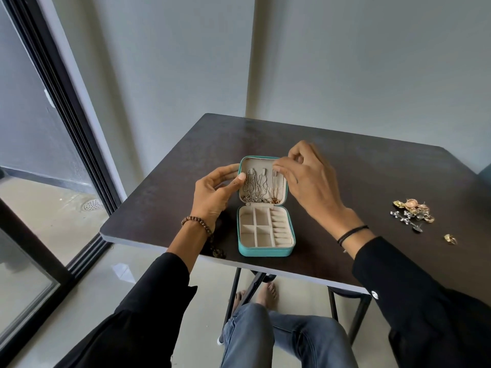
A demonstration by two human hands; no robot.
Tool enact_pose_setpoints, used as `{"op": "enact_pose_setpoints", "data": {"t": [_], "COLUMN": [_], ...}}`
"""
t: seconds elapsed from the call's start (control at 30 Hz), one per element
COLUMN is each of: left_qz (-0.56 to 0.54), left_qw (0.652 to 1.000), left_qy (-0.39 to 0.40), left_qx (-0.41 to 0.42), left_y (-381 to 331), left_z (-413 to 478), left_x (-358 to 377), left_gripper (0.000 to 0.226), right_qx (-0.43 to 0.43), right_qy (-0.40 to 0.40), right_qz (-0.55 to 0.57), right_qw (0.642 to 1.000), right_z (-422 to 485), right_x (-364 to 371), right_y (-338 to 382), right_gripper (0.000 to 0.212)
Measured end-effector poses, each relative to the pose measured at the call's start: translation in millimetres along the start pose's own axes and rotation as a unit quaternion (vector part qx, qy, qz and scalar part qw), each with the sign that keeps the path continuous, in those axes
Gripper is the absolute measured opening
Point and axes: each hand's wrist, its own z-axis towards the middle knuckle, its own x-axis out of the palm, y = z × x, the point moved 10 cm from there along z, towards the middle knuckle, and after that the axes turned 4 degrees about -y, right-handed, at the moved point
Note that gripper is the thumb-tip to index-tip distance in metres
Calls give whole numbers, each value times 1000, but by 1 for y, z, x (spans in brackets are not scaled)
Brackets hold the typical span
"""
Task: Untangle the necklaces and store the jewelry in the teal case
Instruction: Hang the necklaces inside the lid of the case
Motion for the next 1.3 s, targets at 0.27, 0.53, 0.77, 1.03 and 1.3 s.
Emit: {"op": "enact_pose_setpoints", "data": {"t": [0.27, 0.53, 0.77, 1.03, 1.3], "left_qz": [0, -5, 0, 0, 13], "left_qw": [1000, 1000, 1000, 1000, 1000], "left_qy": [3, 3, -2, -10, -15], "left_qx": [3, 5, -2, -8, -17], "left_y": [-2, -2, 5, 8, 12], "left_z": [1, 1, 7, 6, 8], "left_x": [0, 0, -8, -11, -13], "left_gripper": [33, 34, 33, 31, 33], "right_qx": [-8, 19, 71, 77, 95], "right_qy": [-59, -42, 27, 101, 122], "right_qz": [-30, -8, 31, 54, 65], "right_qw": [998, 999, 997, 990, 986], "right_z": [-1, -13, -36, -48, -52], "right_x": [-13, -13, 0, 9, 10], "right_y": [6, 5, 8, 14, 15], "right_gripper": [14, 10, 8, 17, 18]}}
